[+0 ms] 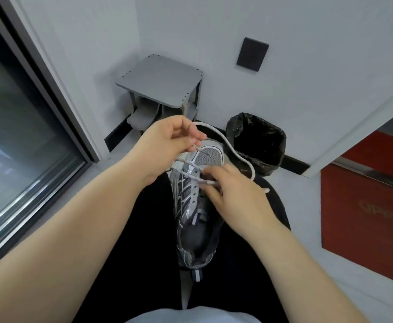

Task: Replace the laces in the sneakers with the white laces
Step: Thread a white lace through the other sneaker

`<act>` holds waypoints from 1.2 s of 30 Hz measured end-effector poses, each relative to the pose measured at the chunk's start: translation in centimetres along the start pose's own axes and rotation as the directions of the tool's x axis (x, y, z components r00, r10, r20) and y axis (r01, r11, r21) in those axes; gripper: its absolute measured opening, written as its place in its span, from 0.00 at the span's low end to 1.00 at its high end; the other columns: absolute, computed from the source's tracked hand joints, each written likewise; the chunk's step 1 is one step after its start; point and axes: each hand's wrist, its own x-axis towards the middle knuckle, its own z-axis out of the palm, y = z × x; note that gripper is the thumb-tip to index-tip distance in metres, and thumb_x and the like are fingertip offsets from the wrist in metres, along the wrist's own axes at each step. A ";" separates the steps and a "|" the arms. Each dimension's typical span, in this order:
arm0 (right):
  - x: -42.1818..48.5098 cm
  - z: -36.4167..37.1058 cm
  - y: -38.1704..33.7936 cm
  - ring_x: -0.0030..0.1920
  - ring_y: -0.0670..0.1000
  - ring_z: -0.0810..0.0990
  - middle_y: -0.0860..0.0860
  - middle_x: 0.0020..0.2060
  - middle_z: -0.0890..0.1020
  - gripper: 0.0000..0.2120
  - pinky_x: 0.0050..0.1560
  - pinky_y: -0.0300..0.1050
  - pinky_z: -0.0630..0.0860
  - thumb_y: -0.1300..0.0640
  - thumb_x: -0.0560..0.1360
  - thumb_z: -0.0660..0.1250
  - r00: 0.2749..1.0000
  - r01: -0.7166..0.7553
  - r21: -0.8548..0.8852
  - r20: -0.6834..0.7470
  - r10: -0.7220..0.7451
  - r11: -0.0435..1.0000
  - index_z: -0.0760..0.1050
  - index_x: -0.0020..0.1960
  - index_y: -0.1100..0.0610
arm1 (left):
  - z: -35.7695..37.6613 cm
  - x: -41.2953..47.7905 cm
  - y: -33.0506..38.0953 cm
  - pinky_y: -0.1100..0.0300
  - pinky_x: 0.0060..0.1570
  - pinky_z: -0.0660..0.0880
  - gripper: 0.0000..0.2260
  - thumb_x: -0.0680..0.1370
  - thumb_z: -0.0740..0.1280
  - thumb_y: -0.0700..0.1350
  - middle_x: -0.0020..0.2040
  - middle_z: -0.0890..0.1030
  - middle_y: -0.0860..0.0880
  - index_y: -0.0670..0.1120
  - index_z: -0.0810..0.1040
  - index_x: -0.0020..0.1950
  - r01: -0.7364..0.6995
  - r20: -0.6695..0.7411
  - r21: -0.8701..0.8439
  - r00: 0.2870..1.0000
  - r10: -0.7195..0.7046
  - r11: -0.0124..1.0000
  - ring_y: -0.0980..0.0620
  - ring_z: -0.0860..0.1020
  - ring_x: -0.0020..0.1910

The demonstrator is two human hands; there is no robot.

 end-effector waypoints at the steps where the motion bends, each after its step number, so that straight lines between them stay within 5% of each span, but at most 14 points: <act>1: 0.0 0.2 0.1 0.52 0.49 0.76 0.46 0.50 0.75 0.13 0.48 0.47 0.73 0.45 0.77 0.60 0.999 -0.043 0.022 -0.021 0.044 0.999 0.73 0.59 0.47 | -0.1 -0.1 -0.1 0.69 0.43 0.75 0.11 0.75 0.63 0.31 0.44 0.83 0.48 0.46 0.74 0.39 -0.007 -0.005 0.010 1.000 0.007 1.000 0.58 0.80 0.41; 5: 0.5 0.0 1.3 0.44 0.47 0.75 0.45 0.39 0.75 0.09 0.43 0.43 0.70 0.44 0.74 0.65 0.997 -0.072 0.026 0.017 0.072 0.997 0.80 0.46 0.48 | -0.5 -0.3 -0.8 0.60 0.52 0.77 0.09 0.72 0.68 0.33 0.48 0.83 0.48 0.48 0.77 0.41 -0.016 -0.066 -0.011 0.998 0.015 1.000 0.50 0.82 0.48; 7: 0.2 -0.6 1.8 0.38 0.43 0.76 0.45 0.33 0.78 0.07 0.39 0.39 0.69 0.46 0.73 0.67 0.996 -0.086 0.234 0.004 0.088 0.968 0.81 0.40 0.46 | -0.6 -0.3 -1.1 0.62 0.48 0.78 0.09 0.74 0.66 0.32 0.50 0.81 0.47 0.45 0.76 0.44 -0.030 -0.114 -0.069 0.993 0.022 0.997 0.53 0.82 0.46; 10: -1.1 -2.0 3.0 0.26 0.44 0.69 0.46 0.22 0.71 0.16 0.32 0.39 0.64 0.48 0.74 0.65 0.957 -0.197 0.578 -0.061 0.282 0.792 0.78 0.30 0.51 | -1.0 -0.7 -1.7 0.64 0.44 0.78 0.10 0.74 0.64 0.30 0.48 0.80 0.48 0.45 0.74 0.46 -0.061 -0.212 -0.192 0.977 0.020 0.979 0.54 0.82 0.43; 12: -2.3 -2.9 4.0 0.23 0.43 0.62 0.45 0.21 0.65 0.17 0.31 0.41 0.60 0.47 0.74 0.64 0.907 -0.310 0.662 -0.008 0.420 0.682 0.78 0.30 0.53 | -1.3 -0.8 -2.3 0.61 0.47 0.78 0.11 0.73 0.66 0.30 0.46 0.79 0.49 0.46 0.74 0.47 -0.076 -0.271 -0.196 0.962 0.021 0.978 0.52 0.81 0.44; 16: -4.1 -4.5 5.6 0.23 0.44 0.66 0.47 0.22 0.72 0.16 0.29 0.42 0.63 0.52 0.76 0.64 0.850 -0.462 0.448 -0.024 0.527 0.765 0.79 0.31 0.52 | -1.1 -1.0 -2.7 0.60 0.52 0.77 0.13 0.72 0.68 0.30 0.45 0.79 0.52 0.49 0.74 0.46 -0.086 -0.277 -0.081 0.959 0.060 0.993 0.52 0.79 0.44; 18: -4.3 -4.9 5.2 0.30 0.43 0.72 0.48 0.30 0.77 0.07 0.32 0.41 0.67 0.48 0.75 0.65 0.871 -0.469 0.264 -0.019 0.490 0.843 0.77 0.42 0.49 | -0.8 -1.0 -2.7 0.63 0.50 0.77 0.14 0.72 0.67 0.29 0.44 0.79 0.52 0.49 0.74 0.45 -0.101 -0.271 -0.044 0.959 0.086 0.994 0.53 0.79 0.44; 22: -2.9 -3.9 2.2 0.38 0.37 0.76 0.40 0.34 0.76 0.12 0.43 0.36 0.72 0.47 0.70 0.70 0.938 -0.275 0.380 -0.094 0.333 0.883 0.70 0.51 0.40 | -0.5 -1.1 -2.7 0.66 0.48 0.76 0.14 0.72 0.67 0.30 0.42 0.78 0.52 0.50 0.74 0.45 -0.120 -0.274 -0.032 0.956 0.107 0.992 0.55 0.79 0.43; 26: -0.1 -1.7 0.0 0.40 0.43 0.76 0.44 0.37 0.79 0.05 0.40 0.43 0.72 0.50 0.74 0.65 0.997 -0.079 0.014 -0.004 0.079 0.997 0.77 0.49 0.47 | -0.1 -1.3 -2.6 0.65 0.43 0.77 0.12 0.71 0.69 0.31 0.40 0.79 0.50 0.46 0.73 0.48 -0.124 -0.218 -0.057 0.970 0.108 0.991 0.55 0.79 0.38; 28: 1.0 -0.9 0.0 0.45 0.50 0.77 0.47 0.41 0.80 0.08 0.40 0.44 0.72 0.51 0.75 0.61 0.997 -0.063 -0.087 0.047 0.067 0.994 0.78 0.50 0.48 | 0.0 -1.4 -2.5 0.64 0.42 0.77 0.11 0.71 0.69 0.32 0.39 0.80 0.49 0.45 0.73 0.48 -0.135 -0.197 -0.062 0.973 0.120 0.989 0.54 0.80 0.37; 36: 2.5 0.7 0.4 0.47 0.51 0.79 0.46 0.40 0.80 0.11 0.44 0.48 0.75 0.53 0.75 0.65 0.993 -0.015 0.075 -0.117 0.024 0.997 0.73 0.56 0.46 | -0.2 -1.4 -2.6 0.65 0.42 0.76 0.12 0.71 0.69 0.32 0.39 0.80 0.51 0.46 0.74 0.49 -0.154 -0.180 -0.073 0.974 0.139 0.985 0.55 0.80 0.37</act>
